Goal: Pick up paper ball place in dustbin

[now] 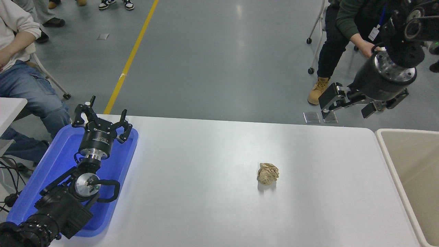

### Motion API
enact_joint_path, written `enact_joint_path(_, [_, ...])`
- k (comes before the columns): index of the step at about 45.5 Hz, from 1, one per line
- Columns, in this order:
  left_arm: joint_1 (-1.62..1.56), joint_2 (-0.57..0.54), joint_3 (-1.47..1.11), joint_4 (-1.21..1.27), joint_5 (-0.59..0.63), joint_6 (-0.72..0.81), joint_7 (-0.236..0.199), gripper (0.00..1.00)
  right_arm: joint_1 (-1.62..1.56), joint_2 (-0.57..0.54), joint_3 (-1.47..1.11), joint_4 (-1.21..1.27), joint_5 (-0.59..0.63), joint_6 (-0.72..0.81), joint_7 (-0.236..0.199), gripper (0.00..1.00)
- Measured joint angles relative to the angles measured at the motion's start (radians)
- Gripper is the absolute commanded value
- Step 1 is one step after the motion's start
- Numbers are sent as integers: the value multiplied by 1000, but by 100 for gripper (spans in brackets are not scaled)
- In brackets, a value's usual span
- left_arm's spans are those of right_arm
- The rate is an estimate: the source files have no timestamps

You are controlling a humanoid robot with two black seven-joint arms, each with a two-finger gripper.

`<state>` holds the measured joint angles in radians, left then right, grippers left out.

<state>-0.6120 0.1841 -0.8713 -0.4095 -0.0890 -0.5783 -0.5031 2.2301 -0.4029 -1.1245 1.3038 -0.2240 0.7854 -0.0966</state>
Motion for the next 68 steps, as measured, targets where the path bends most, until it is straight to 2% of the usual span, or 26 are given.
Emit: enact_joint_path(68, [0,0,0,0,0,0,0,100,-26,0,34,-35,-2,0,0,100])
